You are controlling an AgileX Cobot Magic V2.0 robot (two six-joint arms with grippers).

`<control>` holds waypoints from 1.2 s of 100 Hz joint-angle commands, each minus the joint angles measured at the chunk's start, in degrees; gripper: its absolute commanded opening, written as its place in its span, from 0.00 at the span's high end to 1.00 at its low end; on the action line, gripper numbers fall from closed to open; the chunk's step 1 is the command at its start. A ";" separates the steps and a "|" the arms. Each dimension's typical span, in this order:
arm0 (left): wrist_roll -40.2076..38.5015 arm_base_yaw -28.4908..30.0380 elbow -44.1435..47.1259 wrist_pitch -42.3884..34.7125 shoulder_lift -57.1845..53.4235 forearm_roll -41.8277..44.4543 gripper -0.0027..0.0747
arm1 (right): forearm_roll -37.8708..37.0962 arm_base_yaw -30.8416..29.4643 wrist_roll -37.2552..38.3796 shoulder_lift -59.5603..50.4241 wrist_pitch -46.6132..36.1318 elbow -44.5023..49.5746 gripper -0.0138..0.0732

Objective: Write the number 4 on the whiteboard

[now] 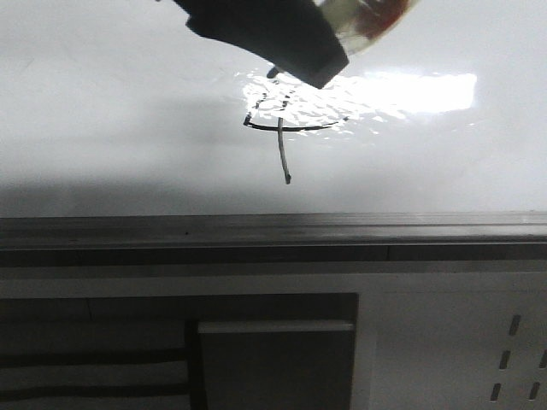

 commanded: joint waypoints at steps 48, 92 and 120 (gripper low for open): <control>-50.19 16.93 3.95 -1.99 -18.37 25.57 0.99 | -23.34 -2.62 36.21 -17.74 -1.45 1.93 0.40; -59.91 30.97 27.16 -20.33 -27.39 25.94 0.99 | -23.34 -2.62 37.89 -18.67 -5.95 8.48 0.40; -59.91 32.26 28.18 -27.65 -22.30 24.78 0.99 | -23.34 -2.62 37.89 -18.67 -7.05 9.27 0.40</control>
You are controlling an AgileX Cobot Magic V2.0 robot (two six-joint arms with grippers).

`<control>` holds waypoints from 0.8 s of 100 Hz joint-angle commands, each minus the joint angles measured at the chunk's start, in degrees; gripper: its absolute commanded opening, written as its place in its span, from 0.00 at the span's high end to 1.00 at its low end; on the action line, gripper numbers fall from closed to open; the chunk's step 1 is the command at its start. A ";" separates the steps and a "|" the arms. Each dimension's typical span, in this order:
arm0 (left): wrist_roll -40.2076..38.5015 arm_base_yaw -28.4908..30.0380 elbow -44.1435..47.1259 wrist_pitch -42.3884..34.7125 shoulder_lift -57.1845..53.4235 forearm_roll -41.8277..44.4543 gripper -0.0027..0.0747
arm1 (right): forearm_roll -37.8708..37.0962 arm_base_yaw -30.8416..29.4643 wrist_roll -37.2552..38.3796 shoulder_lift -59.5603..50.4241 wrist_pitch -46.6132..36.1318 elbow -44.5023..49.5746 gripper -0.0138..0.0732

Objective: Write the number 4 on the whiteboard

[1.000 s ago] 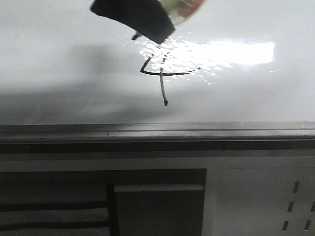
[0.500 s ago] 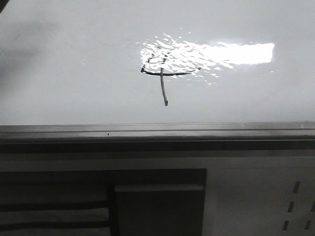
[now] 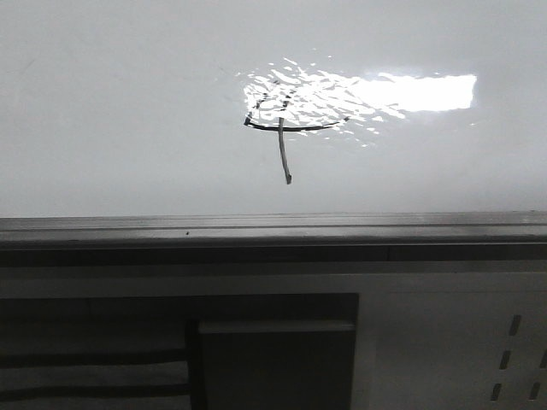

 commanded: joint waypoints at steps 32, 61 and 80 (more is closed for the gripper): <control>-0.55 0.17 -1.46 -6.21 2.86 -3.61 0.99 | -1.32 -0.25 0.30 -0.40 -4.11 -1.40 0.40; -0.55 0.17 -1.46 -6.21 2.86 -3.73 0.85 | -1.32 -0.25 0.30 -0.40 -4.11 -1.40 0.40; -0.55 0.17 -1.46 -6.31 2.86 -3.73 0.62 | -1.32 -0.25 0.30 -0.40 -4.11 -1.40 0.40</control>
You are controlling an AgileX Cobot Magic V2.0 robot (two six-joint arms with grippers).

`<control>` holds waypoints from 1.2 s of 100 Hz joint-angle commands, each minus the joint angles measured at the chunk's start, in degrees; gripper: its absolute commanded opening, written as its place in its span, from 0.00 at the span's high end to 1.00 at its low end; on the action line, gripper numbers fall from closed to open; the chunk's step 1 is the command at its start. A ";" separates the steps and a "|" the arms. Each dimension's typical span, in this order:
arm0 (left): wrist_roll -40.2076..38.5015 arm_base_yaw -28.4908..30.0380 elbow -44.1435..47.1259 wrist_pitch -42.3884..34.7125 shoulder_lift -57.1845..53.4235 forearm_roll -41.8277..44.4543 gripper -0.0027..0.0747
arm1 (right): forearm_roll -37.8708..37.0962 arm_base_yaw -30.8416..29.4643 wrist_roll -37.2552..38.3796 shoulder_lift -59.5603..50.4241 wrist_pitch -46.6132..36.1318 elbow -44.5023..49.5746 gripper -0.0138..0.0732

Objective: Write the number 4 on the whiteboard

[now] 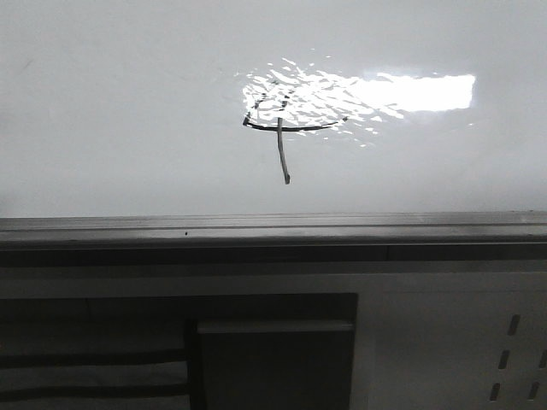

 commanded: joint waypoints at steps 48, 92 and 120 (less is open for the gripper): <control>-0.52 0.17 -9.03 7.38 -5.12 8.72 0.51 | -9.99 -0.25 12.18 -0.61 1.18 -1.39 0.40; -0.52 0.17 -4.30 11.18 -29.90 10.53 0.51 | -12.95 -0.25 23.80 -13.93 -28.07 20.80 0.40; -0.52 0.17 11.80 -9.31 -39.77 6.96 0.68 | -12.95 -0.25 23.80 -17.33 -34.03 26.60 0.90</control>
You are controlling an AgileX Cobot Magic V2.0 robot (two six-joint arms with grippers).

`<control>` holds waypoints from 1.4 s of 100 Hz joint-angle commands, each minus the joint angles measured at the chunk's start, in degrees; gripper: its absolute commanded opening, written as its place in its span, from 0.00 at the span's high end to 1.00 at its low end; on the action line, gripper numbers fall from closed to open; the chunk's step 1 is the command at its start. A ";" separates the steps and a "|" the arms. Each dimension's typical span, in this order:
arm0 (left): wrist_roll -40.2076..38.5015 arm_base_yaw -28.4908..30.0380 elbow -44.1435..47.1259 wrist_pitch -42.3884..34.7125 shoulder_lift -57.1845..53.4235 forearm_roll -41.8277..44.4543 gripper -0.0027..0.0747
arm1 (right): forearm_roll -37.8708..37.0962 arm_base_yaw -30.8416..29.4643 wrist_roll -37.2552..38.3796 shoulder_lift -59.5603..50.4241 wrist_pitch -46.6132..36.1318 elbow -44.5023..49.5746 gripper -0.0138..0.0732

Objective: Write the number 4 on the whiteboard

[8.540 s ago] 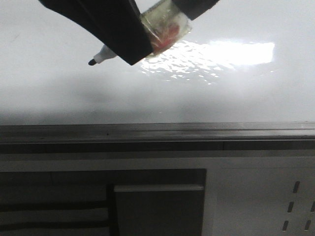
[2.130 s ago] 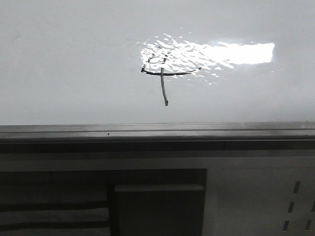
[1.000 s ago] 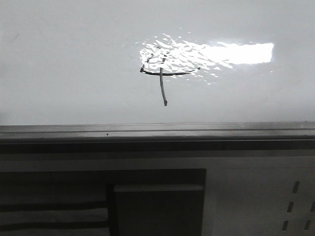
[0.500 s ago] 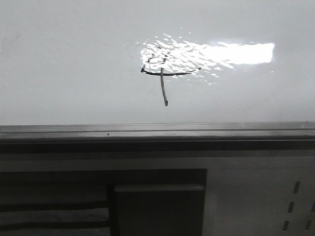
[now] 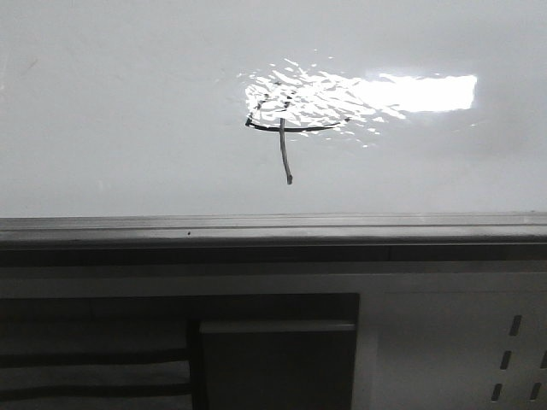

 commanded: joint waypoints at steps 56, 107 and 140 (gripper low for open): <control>-0.52 0.05 2.87 -11.11 -0.53 -4.80 0.99 | -1.75 -0.25 0.07 0.05 0.62 -0.99 0.92; -0.52 8.04 20.79 -14.78 -22.43 -3.65 0.99 | -1.75 -0.25 0.07 0.05 0.62 -0.99 0.92; -17.16 8.04 29.00 -20.22 -27.61 10.54 0.99 | -1.85 -0.25 0.07 0.05 0.62 -0.99 0.92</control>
